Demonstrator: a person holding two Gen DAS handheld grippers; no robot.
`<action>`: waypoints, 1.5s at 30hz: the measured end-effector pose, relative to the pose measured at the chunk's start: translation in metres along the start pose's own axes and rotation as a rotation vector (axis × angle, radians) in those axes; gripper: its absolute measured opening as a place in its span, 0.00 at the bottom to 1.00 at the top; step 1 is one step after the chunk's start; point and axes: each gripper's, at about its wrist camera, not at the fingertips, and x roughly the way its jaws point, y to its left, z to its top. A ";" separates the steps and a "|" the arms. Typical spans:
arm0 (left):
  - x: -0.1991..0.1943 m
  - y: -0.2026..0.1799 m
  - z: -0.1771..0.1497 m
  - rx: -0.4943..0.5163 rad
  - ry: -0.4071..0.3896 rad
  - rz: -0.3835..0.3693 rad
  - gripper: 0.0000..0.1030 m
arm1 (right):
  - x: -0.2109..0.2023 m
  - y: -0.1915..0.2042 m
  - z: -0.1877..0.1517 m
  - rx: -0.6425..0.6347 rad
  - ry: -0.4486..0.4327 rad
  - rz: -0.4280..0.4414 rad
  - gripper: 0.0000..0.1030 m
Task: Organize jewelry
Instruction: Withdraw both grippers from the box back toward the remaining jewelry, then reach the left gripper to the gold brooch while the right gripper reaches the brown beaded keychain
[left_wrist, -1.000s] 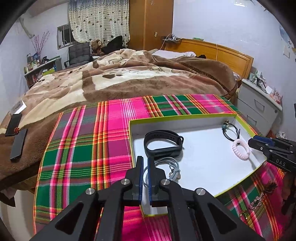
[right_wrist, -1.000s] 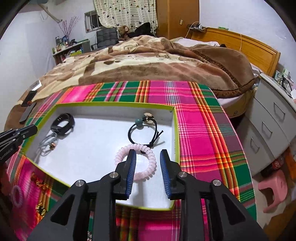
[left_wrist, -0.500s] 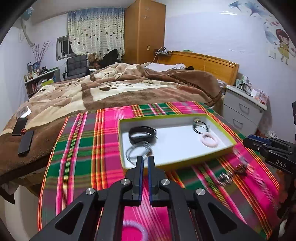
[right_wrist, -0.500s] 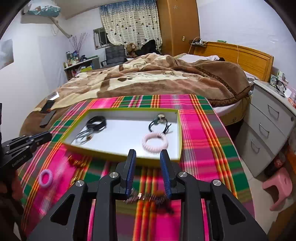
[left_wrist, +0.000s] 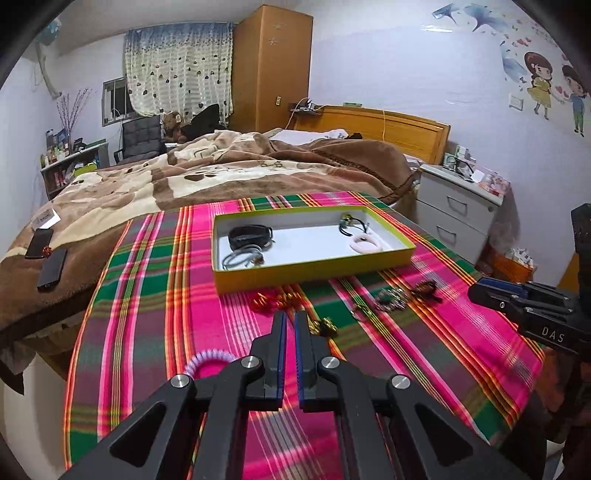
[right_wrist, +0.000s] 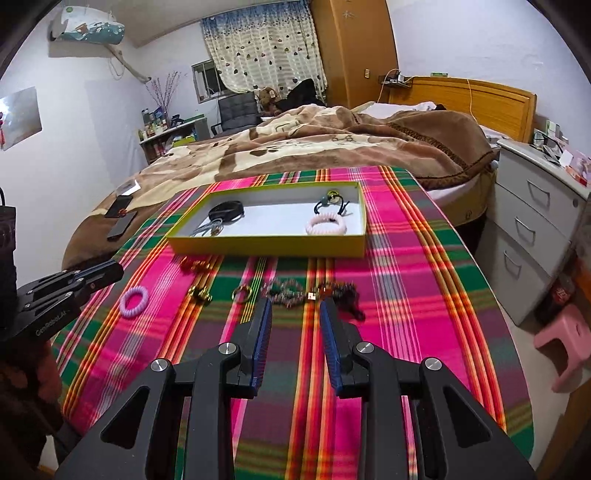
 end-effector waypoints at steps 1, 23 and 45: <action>-0.002 -0.001 -0.002 -0.003 0.001 -0.004 0.03 | -0.003 0.000 -0.002 0.001 -0.001 0.000 0.27; -0.035 -0.014 -0.028 0.008 0.001 -0.028 0.03 | -0.038 0.010 -0.026 -0.008 -0.013 -0.008 0.27; 0.016 -0.014 -0.015 0.007 0.053 -0.033 0.14 | 0.002 -0.010 -0.017 0.007 0.041 -0.027 0.29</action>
